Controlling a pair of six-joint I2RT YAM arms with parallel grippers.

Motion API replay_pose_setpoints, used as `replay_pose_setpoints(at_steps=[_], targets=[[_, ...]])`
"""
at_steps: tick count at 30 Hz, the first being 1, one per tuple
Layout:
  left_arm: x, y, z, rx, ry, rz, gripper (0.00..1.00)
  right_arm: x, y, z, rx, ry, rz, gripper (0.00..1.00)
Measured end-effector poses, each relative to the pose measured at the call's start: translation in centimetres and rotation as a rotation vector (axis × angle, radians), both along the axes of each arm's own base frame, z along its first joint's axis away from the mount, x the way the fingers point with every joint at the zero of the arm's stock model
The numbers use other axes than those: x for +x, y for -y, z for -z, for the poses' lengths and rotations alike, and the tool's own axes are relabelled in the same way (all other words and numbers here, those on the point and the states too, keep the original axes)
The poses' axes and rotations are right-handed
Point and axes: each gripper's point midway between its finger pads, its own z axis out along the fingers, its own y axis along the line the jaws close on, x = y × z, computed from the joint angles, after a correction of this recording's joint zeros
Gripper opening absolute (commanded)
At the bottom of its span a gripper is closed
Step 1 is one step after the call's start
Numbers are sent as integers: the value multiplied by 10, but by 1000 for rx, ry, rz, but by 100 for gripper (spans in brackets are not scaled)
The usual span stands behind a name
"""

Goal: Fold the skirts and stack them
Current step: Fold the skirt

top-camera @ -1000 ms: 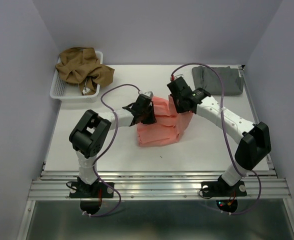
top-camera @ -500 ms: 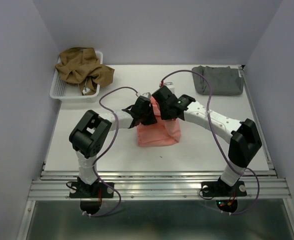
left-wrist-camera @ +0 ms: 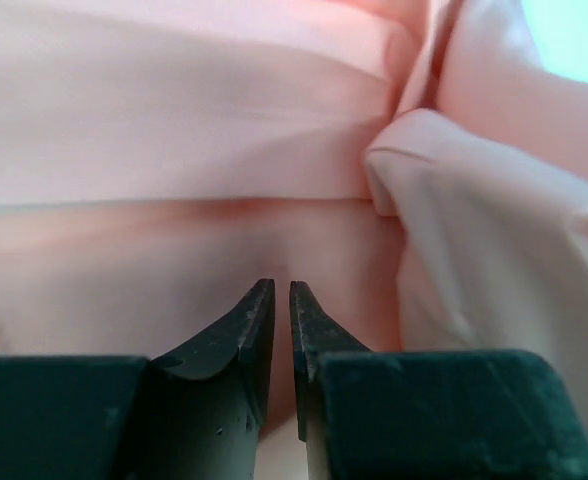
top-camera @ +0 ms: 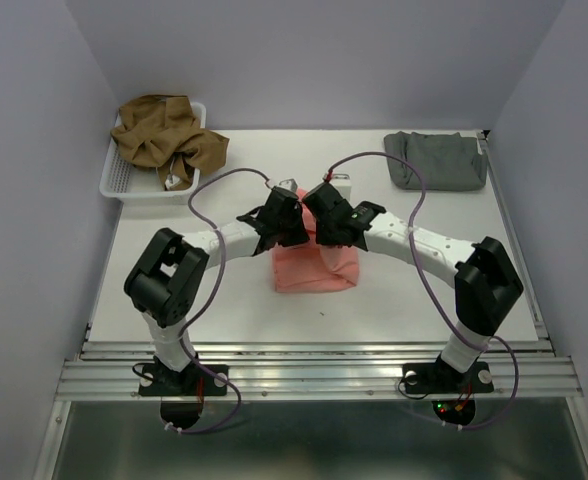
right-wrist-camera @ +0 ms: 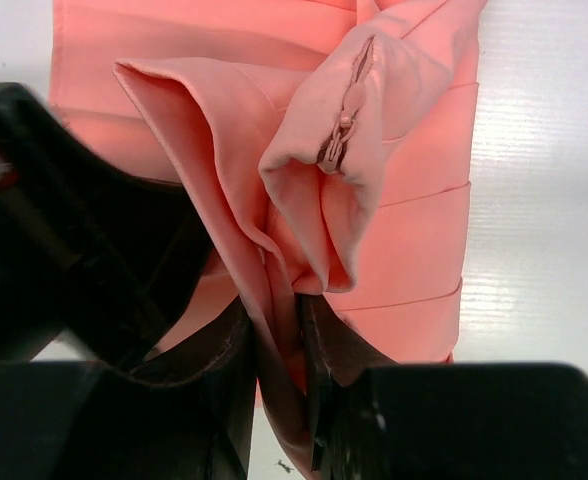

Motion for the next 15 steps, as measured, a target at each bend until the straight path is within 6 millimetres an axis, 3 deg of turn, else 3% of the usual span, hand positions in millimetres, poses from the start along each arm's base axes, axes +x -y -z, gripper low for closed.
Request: replay_pose_setpoints(at_steps=[7, 11, 15], targets=[[10, -18, -51, 9, 118, -61, 23, 0, -1, 8, 18, 1, 18, 1], [15, -32, -50, 31, 121, -96, 22, 1, -2, 7, 29, 7, 22, 1], [10, -53, -27, 79, 76, -127, 20, 1, -3, 6, 32, 8, 25, 1]])
